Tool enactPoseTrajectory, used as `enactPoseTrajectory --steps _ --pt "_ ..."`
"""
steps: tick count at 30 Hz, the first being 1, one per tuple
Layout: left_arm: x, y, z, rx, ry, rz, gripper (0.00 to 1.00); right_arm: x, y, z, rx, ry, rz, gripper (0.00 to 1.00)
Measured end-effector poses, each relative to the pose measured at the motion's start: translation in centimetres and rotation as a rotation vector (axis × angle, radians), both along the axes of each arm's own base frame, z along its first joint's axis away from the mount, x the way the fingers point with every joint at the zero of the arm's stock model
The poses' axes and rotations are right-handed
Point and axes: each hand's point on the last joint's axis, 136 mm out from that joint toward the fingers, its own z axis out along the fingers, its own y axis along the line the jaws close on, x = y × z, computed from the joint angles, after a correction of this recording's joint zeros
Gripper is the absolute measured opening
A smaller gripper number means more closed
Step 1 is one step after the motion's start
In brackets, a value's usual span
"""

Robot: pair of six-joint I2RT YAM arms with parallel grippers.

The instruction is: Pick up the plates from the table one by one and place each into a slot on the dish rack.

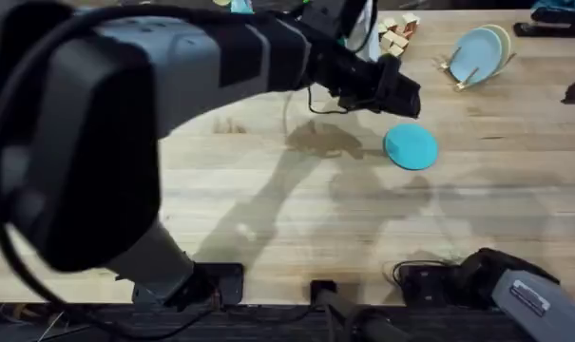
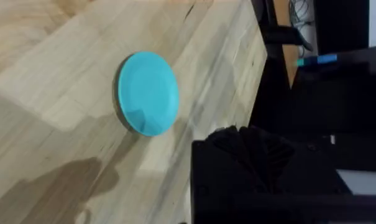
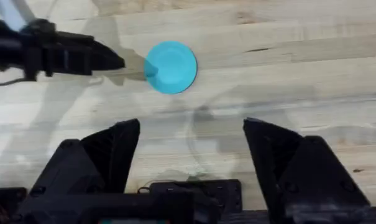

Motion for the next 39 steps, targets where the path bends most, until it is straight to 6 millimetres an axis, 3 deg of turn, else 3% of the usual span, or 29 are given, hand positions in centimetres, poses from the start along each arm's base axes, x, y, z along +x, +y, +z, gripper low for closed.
enactPoseTrajectory --steps 13,27,39 --pt "1.0 -2.1 -4.5 -0.013 0.006 -0.025 0.040 0.0 0.0 0.0 0.001 0.000 -0.002 0.995" --pt "1.4 -2.7 -9.8 0.017 0.051 -0.028 0.040 0.0 0.0 0.0 0.001 0.000 -0.002 0.995" --pt "1.6 -2.8 -10.7 0.019 0.047 -0.024 0.040 0.0 0.0 0.0 0.001 0.000 -0.002 0.995"
